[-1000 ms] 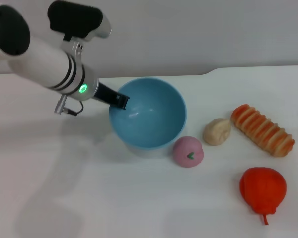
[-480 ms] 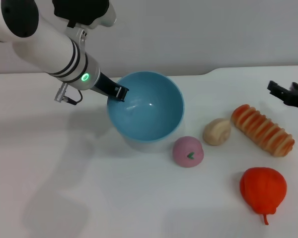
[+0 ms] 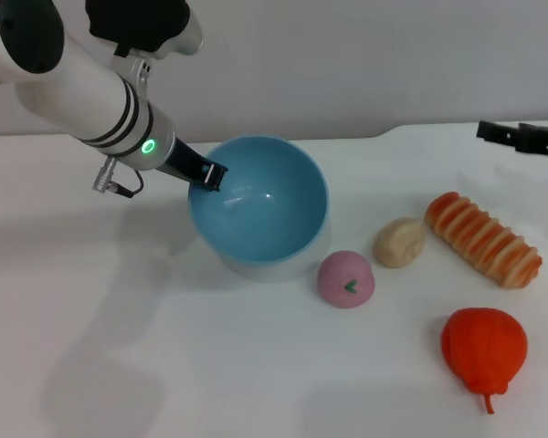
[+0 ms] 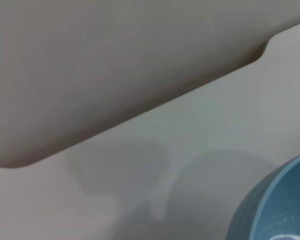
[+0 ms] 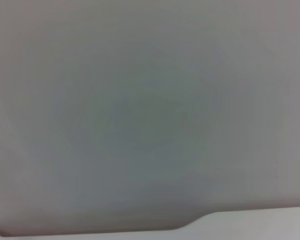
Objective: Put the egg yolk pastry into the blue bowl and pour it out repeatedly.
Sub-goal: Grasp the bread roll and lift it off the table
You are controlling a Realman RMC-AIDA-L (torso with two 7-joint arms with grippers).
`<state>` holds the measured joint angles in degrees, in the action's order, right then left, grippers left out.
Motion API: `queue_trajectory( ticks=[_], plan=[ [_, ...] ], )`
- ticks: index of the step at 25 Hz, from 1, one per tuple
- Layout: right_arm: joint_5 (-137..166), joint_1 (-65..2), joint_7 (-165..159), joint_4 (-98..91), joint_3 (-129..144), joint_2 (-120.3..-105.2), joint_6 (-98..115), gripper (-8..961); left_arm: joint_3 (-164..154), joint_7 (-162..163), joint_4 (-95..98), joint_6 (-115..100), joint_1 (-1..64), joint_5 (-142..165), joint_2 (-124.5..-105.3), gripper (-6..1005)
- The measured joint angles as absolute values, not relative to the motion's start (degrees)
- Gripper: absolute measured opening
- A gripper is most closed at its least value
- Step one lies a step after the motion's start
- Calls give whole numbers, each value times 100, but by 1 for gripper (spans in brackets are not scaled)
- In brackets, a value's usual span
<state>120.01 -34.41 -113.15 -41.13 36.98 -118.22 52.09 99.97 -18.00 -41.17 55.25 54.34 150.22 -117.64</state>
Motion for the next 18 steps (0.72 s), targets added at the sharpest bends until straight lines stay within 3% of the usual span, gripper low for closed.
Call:
queue_trajectory(
  ticks=[8, 18],
  plan=[
    [14076, -4217, -13915, -4505, 3533, -11496, 6450, 721, 10002, -1801, -4094, 5453, 5423, 15021, -11764, -1],
    [14306, -4636, -14352, -4095, 3595, -11503, 6675, 720, 10002, -1802, -4095, 5441, 5414, 14979, -11784, 0]
  ],
)
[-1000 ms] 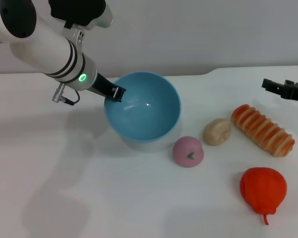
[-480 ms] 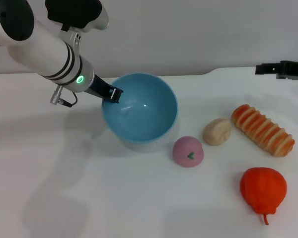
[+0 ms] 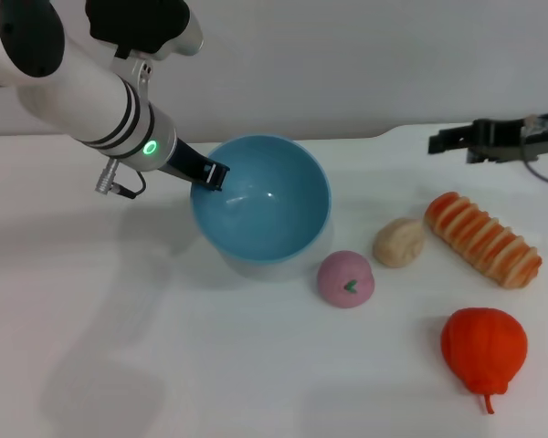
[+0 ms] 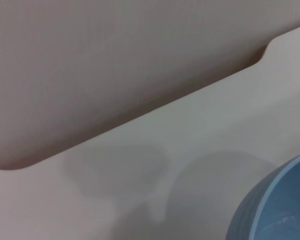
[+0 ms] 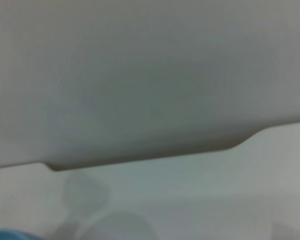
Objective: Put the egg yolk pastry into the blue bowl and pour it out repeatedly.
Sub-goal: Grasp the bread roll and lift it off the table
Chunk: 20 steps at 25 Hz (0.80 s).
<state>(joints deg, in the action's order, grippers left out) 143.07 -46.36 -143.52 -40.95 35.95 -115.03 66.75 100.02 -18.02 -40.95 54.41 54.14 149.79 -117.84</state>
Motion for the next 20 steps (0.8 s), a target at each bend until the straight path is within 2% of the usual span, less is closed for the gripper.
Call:
queue_trajectory(
  ticks=[12, 20],
  plan=[
    [14302, -4882, -14379, -3275, 3602, -11587, 6625, 720, 9950, -1802, -4095, 5422, 5390, 14976, -11803, -1],
    [14324, -4719, -14522, -3117, 3647, -11620, 6552, 720, 9940, -1812, -4096, 5447, 5335, 14977, -11812, 0]
  ],
)
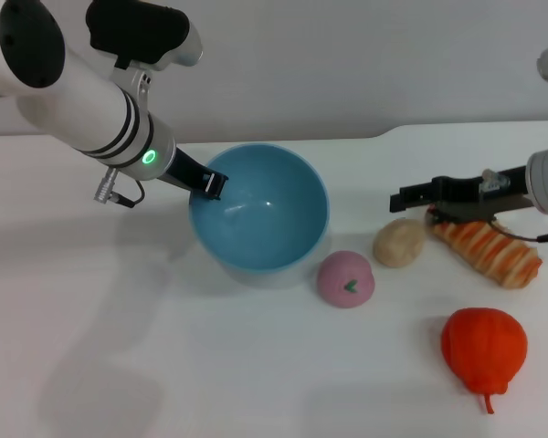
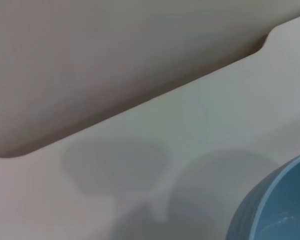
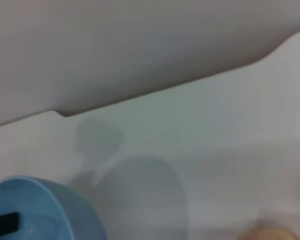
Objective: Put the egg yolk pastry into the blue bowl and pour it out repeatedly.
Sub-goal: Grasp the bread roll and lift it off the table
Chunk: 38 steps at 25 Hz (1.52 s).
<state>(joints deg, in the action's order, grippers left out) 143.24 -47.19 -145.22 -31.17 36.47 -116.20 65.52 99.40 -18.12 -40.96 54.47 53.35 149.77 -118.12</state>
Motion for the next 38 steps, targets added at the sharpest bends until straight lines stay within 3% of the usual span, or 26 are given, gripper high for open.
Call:
queue_trajectory(
  ticks=[38],
  plan=[
    [14229, -4737, -14544, -2212, 3665, -11818, 4844, 708, 9932, -1810, -4095, 5492, 5366, 14959, -11850, 0]
  ],
)
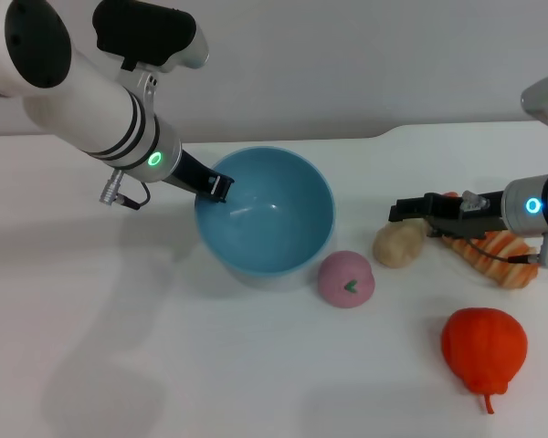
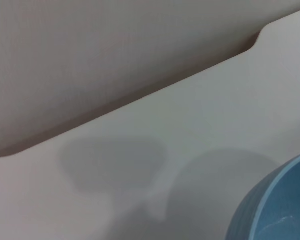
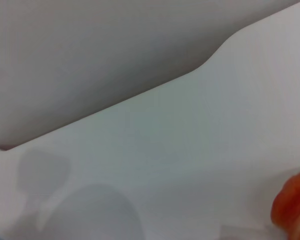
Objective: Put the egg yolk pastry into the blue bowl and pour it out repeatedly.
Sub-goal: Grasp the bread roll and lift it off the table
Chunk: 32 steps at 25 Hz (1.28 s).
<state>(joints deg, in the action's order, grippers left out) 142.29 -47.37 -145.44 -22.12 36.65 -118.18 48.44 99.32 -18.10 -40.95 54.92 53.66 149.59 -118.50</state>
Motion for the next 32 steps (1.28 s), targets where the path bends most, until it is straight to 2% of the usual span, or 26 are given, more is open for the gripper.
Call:
queue_trajectory(
  ticks=[14, 28, 32],
  plan=[
    [13746, -4755, -14027, -2076, 3674, -11821, 4892, 616, 9932, -1810, -4102, 5484, 5338, 14939, -11847, -1],
    [13745, -4743, -13961, -2124, 4034, -11821, 4870, 163, 9932, -1810, -4098, 5469, 5334, 14895, -11838, -1],
    [13715, -4691, -13891, -2224, 4035, -11821, 4922, 102, 9932, -1810, -4096, 5462, 5322, 14895, -11838, 0]
  ],
)
